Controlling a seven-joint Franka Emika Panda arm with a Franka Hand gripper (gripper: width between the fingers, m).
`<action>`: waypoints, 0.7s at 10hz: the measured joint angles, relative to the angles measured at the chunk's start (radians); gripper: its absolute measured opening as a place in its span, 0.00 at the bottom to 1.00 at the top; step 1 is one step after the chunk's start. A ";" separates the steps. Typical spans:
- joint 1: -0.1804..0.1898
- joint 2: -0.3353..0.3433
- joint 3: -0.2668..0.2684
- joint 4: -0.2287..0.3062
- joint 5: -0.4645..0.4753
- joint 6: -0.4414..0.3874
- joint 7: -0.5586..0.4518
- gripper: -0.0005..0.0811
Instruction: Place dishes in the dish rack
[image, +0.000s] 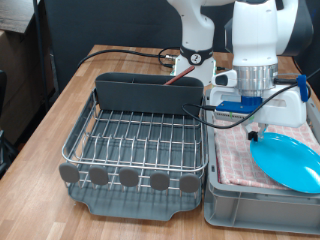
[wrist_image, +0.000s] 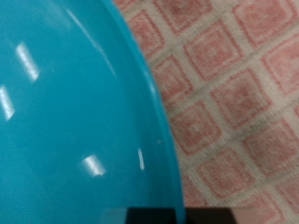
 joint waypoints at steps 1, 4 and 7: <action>0.015 -0.028 -0.028 -0.005 -0.067 -0.037 0.050 0.03; 0.021 -0.122 -0.064 -0.027 -0.216 -0.149 0.140 0.03; 0.018 -0.214 -0.076 -0.031 -0.294 -0.284 0.156 0.03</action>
